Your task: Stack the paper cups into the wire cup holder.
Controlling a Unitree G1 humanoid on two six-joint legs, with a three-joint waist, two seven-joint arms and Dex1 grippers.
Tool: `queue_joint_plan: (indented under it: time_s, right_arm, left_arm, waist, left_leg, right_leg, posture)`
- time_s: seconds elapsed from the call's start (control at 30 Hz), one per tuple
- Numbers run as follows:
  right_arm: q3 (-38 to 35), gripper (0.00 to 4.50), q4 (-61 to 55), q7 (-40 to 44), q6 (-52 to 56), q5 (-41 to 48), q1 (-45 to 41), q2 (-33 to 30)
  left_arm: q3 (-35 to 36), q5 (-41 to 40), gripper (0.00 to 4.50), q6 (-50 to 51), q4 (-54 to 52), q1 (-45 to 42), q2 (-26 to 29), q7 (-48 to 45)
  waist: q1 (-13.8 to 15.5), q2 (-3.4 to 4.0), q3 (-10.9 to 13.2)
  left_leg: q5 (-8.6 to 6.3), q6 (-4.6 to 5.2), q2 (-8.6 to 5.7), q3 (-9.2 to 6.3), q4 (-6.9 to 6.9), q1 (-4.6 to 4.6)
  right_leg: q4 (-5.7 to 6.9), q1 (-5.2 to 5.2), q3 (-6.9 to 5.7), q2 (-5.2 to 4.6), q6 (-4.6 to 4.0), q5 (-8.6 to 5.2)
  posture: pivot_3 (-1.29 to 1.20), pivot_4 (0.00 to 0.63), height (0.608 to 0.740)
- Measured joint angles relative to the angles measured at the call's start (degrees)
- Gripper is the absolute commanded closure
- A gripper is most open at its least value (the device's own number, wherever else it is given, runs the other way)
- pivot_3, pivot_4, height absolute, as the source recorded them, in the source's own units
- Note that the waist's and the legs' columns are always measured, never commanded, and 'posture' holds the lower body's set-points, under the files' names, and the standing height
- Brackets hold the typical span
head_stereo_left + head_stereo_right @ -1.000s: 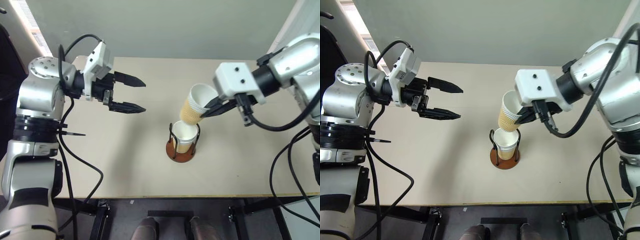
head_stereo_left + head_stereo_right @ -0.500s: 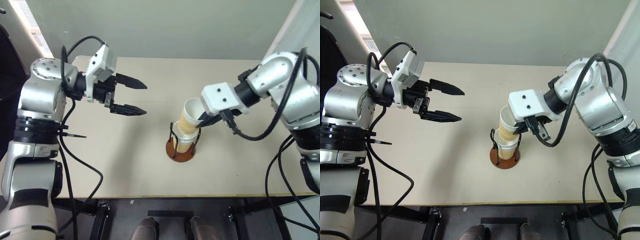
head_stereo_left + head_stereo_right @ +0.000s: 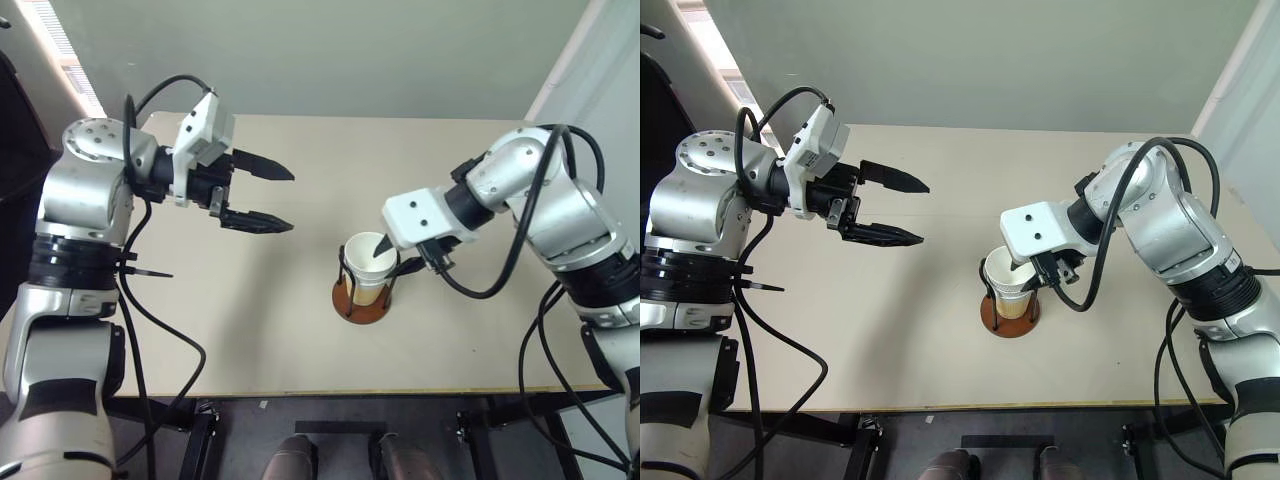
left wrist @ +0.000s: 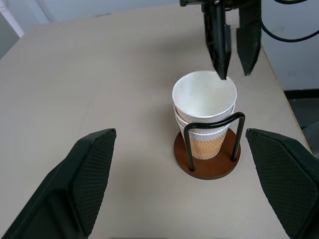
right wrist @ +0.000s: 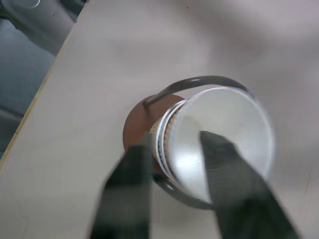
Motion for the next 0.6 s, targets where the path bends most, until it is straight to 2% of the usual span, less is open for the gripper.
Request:
queue_joint_plan:
  time_s: [0.07,0.27,0.47,0.6]
  right_arm:
    - [-1.0,1.14,0.5,-1.4,1.9,0.5,-0.8,0.8]
    - [-13.8,1.14,0.1,-6.6,18.4,9.1,0.0,-0.2]
    - [-30.3,1.14,0.6,-15.6,34.3,18.5,9.7,-1.4]
    - [-34.5,1.14,-0.1,-20.0,37.3,21.4,16.4,-4.0]
  left_arm:
    - [0.0,0.0,0.00,0.0,0.0,0.0,0.0,0.0]
    - [0.8,-0.3,0.00,0.7,-0.1,1.5,0.8,0.7]
    - [6.3,-2.7,0.00,5.1,-1.3,6.3,2.1,6.2]
    - [10.0,-4.4,0.00,9.6,-4.7,10.3,5.0,9.0]
  waist:
    - [0.0,0.00,0.0]
    - [0.2,-0.01,0.0]
    - [0.4,-0.01,0.0]
    - [0.3,-0.01,0.0]
  left_leg:
    - [0.00,0.00,0.00,0.00,0.00,0.00]
    - [0.18,-0.31,-0.01,0.01,-0.02,-0.01]
    - [0.31,-0.54,-0.01,0.02,-0.09,0.02]
    - [0.37,-0.63,-0.01,0.04,-0.25,0.15]
  right_leg:
    - [0.00,-0.01,0.00,0.00,-0.01,-0.01]
    - [-0.10,0.06,-0.01,0.00,-0.09,-0.06]
    - [-0.08,0.05,0.00,0.00,-0.07,-0.05]
    - [-0.01,0.07,0.03,0.01,-0.05,-0.04]
  posture:
    - [0.00,0.150,0.740]
    - [0.00,0.150,0.740]
    - [0.00,0.150,0.740]
    - [0.00,0.150,0.740]
